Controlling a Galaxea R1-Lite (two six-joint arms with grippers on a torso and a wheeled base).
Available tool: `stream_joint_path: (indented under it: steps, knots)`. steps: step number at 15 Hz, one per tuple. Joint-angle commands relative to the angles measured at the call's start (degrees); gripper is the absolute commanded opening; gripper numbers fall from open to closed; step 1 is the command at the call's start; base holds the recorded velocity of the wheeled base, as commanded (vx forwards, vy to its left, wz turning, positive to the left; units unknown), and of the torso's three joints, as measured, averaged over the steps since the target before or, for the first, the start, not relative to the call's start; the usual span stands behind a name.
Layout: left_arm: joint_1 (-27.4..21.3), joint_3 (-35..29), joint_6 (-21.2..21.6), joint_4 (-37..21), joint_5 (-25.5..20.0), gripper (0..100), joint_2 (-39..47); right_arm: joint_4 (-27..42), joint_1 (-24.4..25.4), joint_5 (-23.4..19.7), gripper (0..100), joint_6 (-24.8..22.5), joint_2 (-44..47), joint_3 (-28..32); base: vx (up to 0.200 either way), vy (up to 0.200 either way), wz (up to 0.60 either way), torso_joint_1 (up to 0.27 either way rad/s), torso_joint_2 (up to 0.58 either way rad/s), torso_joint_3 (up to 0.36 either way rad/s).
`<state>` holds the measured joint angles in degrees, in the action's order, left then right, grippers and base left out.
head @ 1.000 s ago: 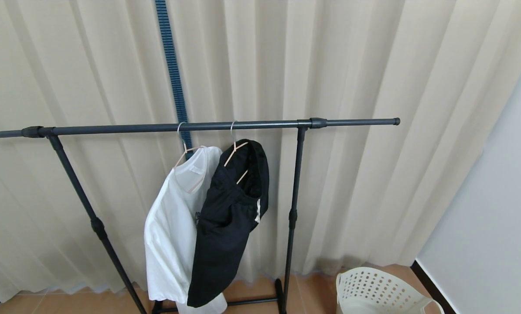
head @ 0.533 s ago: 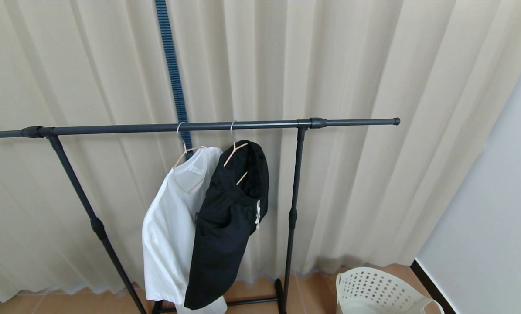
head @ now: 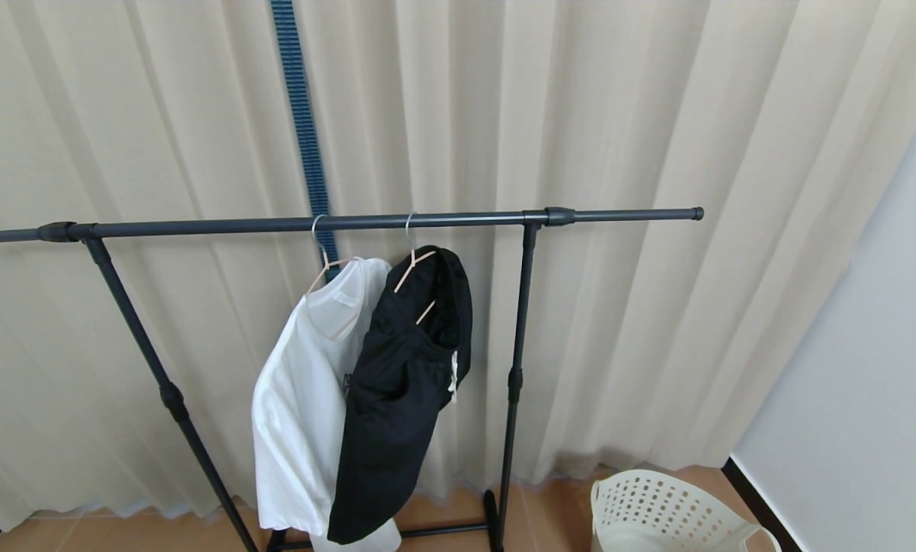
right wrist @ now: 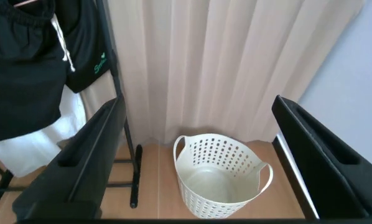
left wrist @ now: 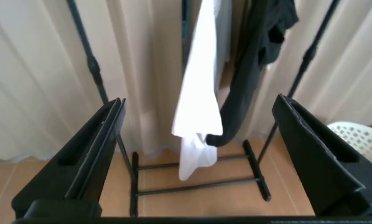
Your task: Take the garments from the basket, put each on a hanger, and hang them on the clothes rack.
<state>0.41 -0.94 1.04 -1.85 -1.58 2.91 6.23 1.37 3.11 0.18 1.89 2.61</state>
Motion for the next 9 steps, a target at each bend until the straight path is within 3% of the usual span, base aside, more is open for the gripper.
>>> stream_joint_path:
  steps: [1, 9]
  knots:
    - [-0.7, 0.4, -0.2, 0.6, -2.3, 100, -2.9, -1.6, -0.8, 1.6, 100, 0.3, -1.9, -0.5, 0.0, 0.0, 0.0, 0.0, 0.0, 0.0]
    - [-0.6, 0.4, -0.2, 0.6, -2.3, 100, -2.8, -2.5, -0.8, 3.0, 100, 0.3, -1.9, -1.0, 0.0, 0.0, 0.0, 0.0, 0.0, 0.0]
